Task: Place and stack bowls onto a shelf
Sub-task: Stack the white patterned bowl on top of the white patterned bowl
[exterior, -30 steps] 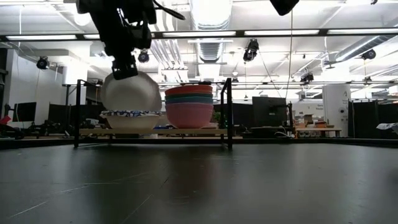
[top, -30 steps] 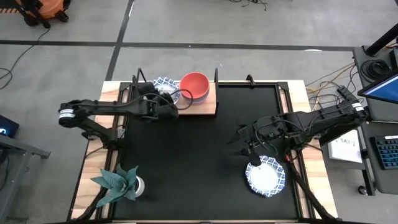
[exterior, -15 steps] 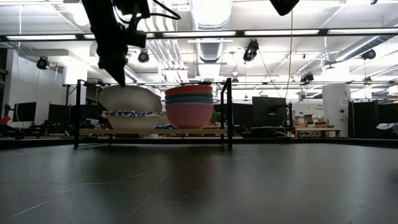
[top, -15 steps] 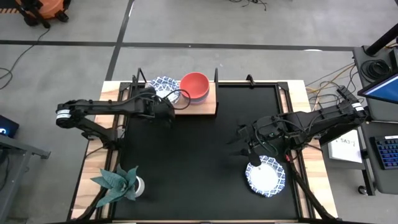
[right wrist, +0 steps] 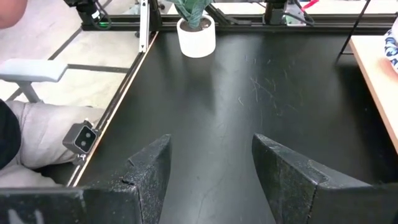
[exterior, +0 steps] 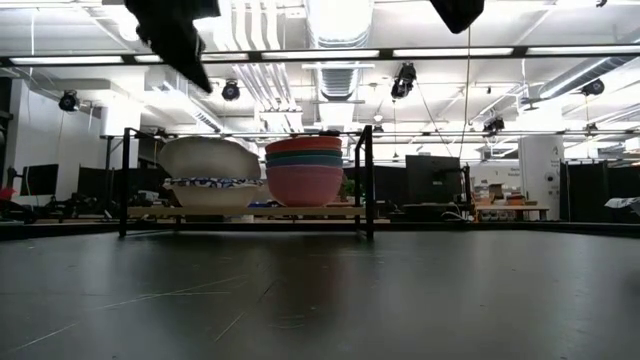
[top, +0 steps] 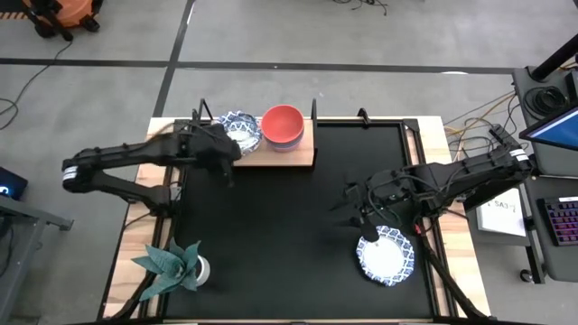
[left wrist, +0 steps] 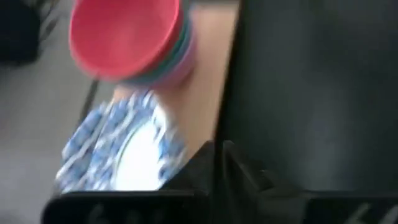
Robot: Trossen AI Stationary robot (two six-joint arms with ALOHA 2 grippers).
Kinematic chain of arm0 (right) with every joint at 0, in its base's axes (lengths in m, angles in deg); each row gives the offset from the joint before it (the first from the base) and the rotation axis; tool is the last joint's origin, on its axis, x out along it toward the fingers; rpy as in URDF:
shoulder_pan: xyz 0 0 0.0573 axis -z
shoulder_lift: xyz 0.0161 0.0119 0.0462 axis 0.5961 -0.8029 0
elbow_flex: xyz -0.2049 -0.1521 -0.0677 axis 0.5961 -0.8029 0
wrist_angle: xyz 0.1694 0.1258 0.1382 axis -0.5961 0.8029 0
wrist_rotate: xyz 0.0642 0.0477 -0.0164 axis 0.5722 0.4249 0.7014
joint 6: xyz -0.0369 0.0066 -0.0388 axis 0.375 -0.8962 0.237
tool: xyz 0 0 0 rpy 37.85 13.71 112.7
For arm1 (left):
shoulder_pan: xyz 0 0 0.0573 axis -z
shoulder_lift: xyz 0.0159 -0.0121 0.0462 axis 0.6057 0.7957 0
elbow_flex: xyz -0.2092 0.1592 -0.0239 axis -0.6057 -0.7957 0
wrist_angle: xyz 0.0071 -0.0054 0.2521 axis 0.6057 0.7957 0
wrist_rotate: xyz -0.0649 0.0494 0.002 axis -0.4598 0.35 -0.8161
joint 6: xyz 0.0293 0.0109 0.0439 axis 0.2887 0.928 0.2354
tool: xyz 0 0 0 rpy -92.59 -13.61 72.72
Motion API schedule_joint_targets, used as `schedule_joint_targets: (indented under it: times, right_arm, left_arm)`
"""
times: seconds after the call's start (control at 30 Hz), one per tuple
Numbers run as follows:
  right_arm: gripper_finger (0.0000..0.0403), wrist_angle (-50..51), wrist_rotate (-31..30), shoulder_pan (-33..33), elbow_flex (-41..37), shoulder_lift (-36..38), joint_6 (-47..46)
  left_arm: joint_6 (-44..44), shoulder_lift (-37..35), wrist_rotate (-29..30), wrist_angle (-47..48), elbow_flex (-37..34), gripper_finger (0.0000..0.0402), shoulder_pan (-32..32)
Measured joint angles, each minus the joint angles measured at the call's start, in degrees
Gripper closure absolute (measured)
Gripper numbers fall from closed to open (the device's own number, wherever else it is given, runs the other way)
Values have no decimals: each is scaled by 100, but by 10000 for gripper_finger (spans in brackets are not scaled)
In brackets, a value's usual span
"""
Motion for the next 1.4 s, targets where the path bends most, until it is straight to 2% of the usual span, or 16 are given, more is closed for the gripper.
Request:
schedule_joint_targets:
  times: [0.07,0.23,0.73,0.87,1.07,1.2,1.33,1.4]
  right_arm:
    - [191,-37,0,0,-52,0,3]
    - [191,-178,0,0,-202,0,2]
    - [191,-206,0,0,-287,0,-153]
    - [191,-206,0,0,-287,0,-195]
    - [191,-219,2,0,-287,0,-194]
    - [191,-224,0,0,-287,0,-188]
    - [191,-232,0,0,-287,0,-173]
    - [191,-240,0,0,-287,-1,-154]
  left_arm:
    - [97,-279,-427,-386,-99,394,-176]
    - [114,-576,-458,-737,-416,400,-559]
    - [-323,-106,-335,-1582,-1655,401,-1118]
    - [-455,-7,-409,-1594,-1725,401,-1118]
    - [-441,-99,-1006,-1628,-1467,402,-1105]
    - [-134,-220,-867,-1663,-1289,402,-1118]
    - [52,-278,-43,-1718,-1311,402,-1118]
    - [52,-256,62,-1680,-1421,402,-1146]
